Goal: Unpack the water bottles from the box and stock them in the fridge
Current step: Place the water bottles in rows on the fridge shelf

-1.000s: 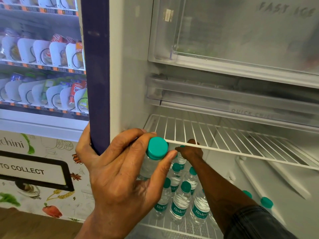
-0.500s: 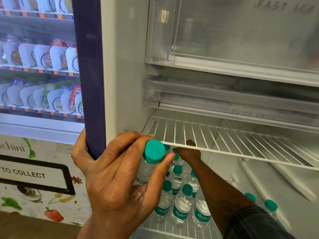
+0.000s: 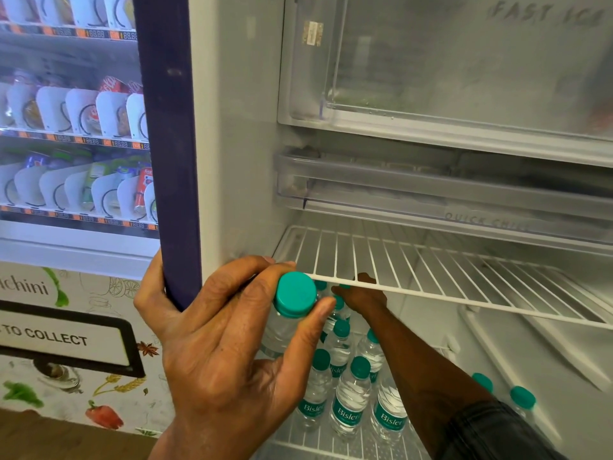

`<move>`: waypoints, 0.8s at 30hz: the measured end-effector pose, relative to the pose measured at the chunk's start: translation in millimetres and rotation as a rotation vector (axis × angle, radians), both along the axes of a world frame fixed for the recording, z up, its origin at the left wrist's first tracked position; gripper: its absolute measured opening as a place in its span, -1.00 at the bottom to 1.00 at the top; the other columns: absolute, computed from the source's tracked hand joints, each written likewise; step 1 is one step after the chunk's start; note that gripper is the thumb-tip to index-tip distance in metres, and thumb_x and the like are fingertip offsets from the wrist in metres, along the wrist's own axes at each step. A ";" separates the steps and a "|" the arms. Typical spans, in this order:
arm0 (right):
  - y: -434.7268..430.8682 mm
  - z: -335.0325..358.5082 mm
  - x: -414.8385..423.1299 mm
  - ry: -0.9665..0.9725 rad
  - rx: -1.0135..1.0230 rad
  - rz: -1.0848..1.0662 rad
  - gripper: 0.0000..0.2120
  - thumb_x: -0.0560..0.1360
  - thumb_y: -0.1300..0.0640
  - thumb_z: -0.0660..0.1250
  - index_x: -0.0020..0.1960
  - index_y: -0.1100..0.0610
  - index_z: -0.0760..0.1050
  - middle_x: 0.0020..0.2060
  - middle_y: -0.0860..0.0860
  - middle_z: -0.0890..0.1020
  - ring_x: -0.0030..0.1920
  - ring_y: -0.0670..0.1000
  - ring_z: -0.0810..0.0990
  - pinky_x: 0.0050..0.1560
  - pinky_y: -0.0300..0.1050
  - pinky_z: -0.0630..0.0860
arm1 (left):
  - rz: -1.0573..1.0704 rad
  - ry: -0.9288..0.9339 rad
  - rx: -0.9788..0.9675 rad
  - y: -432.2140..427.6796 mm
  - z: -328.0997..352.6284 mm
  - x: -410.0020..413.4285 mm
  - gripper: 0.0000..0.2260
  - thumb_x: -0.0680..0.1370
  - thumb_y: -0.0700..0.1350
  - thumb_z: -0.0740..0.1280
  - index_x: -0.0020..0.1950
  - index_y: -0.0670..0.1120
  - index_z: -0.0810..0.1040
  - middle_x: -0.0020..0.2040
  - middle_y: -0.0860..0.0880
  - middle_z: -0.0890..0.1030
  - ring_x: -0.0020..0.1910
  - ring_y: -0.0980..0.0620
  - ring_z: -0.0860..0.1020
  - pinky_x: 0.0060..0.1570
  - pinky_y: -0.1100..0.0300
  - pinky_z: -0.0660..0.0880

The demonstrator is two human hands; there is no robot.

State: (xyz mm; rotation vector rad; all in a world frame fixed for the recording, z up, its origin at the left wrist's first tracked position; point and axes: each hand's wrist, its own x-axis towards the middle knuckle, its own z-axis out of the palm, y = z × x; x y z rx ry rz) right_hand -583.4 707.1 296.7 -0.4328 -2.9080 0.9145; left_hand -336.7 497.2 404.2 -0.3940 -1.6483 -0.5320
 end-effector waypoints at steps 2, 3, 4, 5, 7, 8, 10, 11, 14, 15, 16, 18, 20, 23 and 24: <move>0.7 -3.1 -2.4 0.004 0.002 -0.005 -0.62 0.44 -0.23 0.40 -0.09 0.03 0.36 -0.10 0.04 0.59 -0.13 0.04 0.59 -0.11 -0.07 0.56 | 0.000 0.003 -0.001 0.2 0.0 0.4 -0.66 0.56 0.10 0.46 0.00 -0.19 0.74 0.04 0.13 0.58 0.12 0.17 0.53 0.45 -0.23 0.16; 0.9 -3.4 -2.6 0.006 0.000 -0.003 -0.63 0.45 -0.23 0.40 -0.09 0.02 0.36 -0.09 0.04 0.60 -0.12 0.04 0.59 -0.10 -0.07 0.56 | 0.001 0.005 -0.004 0.2 0.2 0.3 -0.66 0.57 0.10 0.46 0.00 -0.19 0.73 0.04 0.13 0.58 0.12 0.18 0.53 0.44 -0.24 0.17; 1.4 -3.3 -2.5 0.004 -0.006 0.000 -0.64 0.45 -0.23 0.40 -0.09 0.03 0.36 -0.10 0.03 0.59 -0.12 0.04 0.59 -0.11 -0.07 0.55 | 0.003 0.007 -0.006 0.2 0.3 -0.1 -0.67 0.57 0.10 0.46 0.00 -0.19 0.73 0.05 0.13 0.58 0.12 0.18 0.53 0.44 -0.23 0.17; 2.6 -3.4 -2.1 -0.001 -0.017 0.006 -0.64 0.46 -0.22 0.39 -0.07 0.03 0.37 -0.12 0.02 0.57 -0.11 0.05 0.58 -0.12 -0.08 0.52 | 0.007 0.008 -0.007 0.0 0.4 -0.4 -0.67 0.57 0.10 0.47 0.01 -0.18 0.73 0.04 0.12 0.59 0.11 0.16 0.54 0.44 -0.21 0.17; 4.8 -4.1 -1.9 -0.001 -0.044 0.015 -0.63 0.47 -0.22 0.38 0.00 0.06 0.42 -0.11 0.01 0.53 -0.06 0.08 0.58 -0.11 -0.09 0.48 | 0.017 0.011 -0.008 -0.5 0.4 -0.8 -0.69 0.58 0.10 0.47 0.00 -0.17 0.74 0.01 0.07 0.66 0.08 0.13 0.58 0.45 -0.14 0.15; 5.8 -4.1 -1.7 0.005 -0.054 0.014 -0.59 0.48 -0.23 0.37 0.06 0.08 0.45 -0.08 0.02 0.53 0.00 0.10 0.59 -0.10 -0.10 0.47 | 0.022 0.015 -0.009 -0.6 0.4 -1.0 -0.69 0.58 0.10 0.47 0.00 -0.17 0.74 -0.02 0.04 0.69 0.06 0.12 0.58 0.45 -0.12 0.14; 7.0 -4.4 -3.0 0.014 -0.060 0.001 -0.50 0.48 -0.28 0.33 0.15 0.12 0.47 0.00 0.06 0.57 0.08 0.14 0.59 -0.06 -0.09 0.46 | 0.024 0.020 -0.013 -0.6 0.0 -1.2 -0.69 0.58 0.09 0.47 -0.01 -0.17 0.74 -0.03 0.07 0.67 0.06 0.12 0.59 0.45 -0.16 0.15; 7.5 -4.9 -4.4 0.015 -0.062 -0.006 -0.48 0.48 -0.31 0.30 0.15 0.12 0.48 0.03 0.07 0.59 0.09 0.15 0.59 -0.03 -0.07 0.48 | 0.024 0.018 -0.015 -0.6 -0.4 -1.2 -0.69 0.58 0.09 0.48 -0.01 -0.18 0.74 -0.02 0.10 0.65 0.07 0.12 0.59 0.45 -0.19 0.16; 8.9 -6.0 -7.6 0.015 -0.076 -0.023 -0.43 0.47 -0.38 0.24 0.09 0.12 0.52 0.02 0.09 0.63 0.04 0.15 0.60 0.01 -0.04 0.53 | 0.023 0.008 -0.015 -0.9 -1.1 -1.1 -0.68 0.58 0.10 0.47 -0.01 -0.18 0.74 -0.01 0.09 0.65 0.08 0.11 0.59 0.44 -0.20 0.16; 9.2 -6.1 -8.0 0.014 -0.080 -0.027 -0.41 0.47 -0.40 0.22 0.08 0.12 0.52 0.00 0.09 0.63 0.02 0.15 0.61 0.01 -0.03 0.54 | 0.022 0.008 -0.013 -0.9 -0.6 -0.9 -0.68 0.58 0.10 0.47 0.00 -0.18 0.74 -0.01 0.07 0.67 0.07 0.10 0.59 0.45 -0.17 0.16; 10.2 -7.3 -9.2 0.012 -0.079 -0.029 -0.40 0.47 -0.41 0.20 0.07 0.12 0.52 -0.01 0.09 0.63 0.01 0.15 0.61 0.01 -0.02 0.54 | 0.019 0.010 -0.012 -0.9 0.2 -0.8 -0.68 0.58 0.10 0.47 0.00 -0.17 0.74 0.00 0.07 0.66 0.06 0.10 0.59 0.45 -0.13 0.16; 11.0 -8.5 -9.9 0.007 -0.075 -0.030 -0.41 0.49 -0.41 0.18 0.04 0.13 0.52 -0.04 0.10 0.62 -0.01 0.15 0.61 0.01 -0.02 0.55 | 0.009 0.016 -0.014 -0.7 1.1 -0.6 -0.68 0.58 0.10 0.46 0.01 -0.17 0.73 0.02 0.11 0.61 0.07 0.10 0.58 0.44 -0.10 0.16; 12.1 -8.4 -10.3 0.008 -0.065 -0.034 -0.41 0.50 -0.40 0.16 0.01 0.14 0.53 -0.07 0.09 0.62 -0.05 0.13 0.61 0.01 -0.01 0.56 | 0.003 0.016 -0.015 0.0 0.4 -0.7 -0.68 0.58 0.10 0.47 0.01 -0.18 0.73 0.03 0.12 0.59 0.07 0.10 0.58 0.42 -0.19 0.21; 12.4 -0.3 -6.3 0.017 -0.025 -0.040 -0.41 0.53 -0.37 0.13 0.04 0.16 0.53 -0.12 0.07 0.57 -0.10 0.11 0.56 -0.08 -0.07 0.51 | -0.004 0.012 -0.010 0.8 -0.5 -1.2 -0.68 0.57 0.08 0.47 0.01 -0.19 0.73 0.03 0.11 0.59 0.07 0.09 0.57 0.34 -0.38 0.24; 11.8 3.4 -3.3 0.035 -0.017 -0.045 -0.43 0.54 -0.35 0.14 0.04 0.17 0.53 -0.13 0.07 0.56 -0.08 0.12 0.57 -0.10 -0.08 0.49 | -0.007 0.009 -0.010 0.9 -0.5 -1.3 -0.68 0.58 0.08 0.47 0.01 -0.20 0.73 0.03 0.10 0.60 0.07 0.09 0.57 0.32 -0.40 0.24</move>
